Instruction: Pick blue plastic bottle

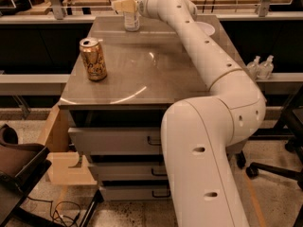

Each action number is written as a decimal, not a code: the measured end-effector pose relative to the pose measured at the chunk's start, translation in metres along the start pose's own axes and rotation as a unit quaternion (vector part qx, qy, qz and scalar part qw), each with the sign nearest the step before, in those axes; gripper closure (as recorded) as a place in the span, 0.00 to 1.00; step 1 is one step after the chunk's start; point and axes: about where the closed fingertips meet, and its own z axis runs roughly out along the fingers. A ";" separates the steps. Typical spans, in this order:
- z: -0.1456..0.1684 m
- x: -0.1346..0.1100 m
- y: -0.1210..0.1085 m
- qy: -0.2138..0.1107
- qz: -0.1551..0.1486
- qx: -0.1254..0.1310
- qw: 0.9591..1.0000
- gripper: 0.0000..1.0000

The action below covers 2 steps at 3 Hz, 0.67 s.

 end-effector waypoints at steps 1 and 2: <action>0.010 0.002 -0.004 -0.018 0.003 0.018 1.000 0.00; 0.023 0.003 -0.010 -0.039 -0.008 0.051 0.998 0.00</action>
Offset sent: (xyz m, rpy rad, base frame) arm 0.0289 0.0061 -0.0062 0.0018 -0.1568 -0.2109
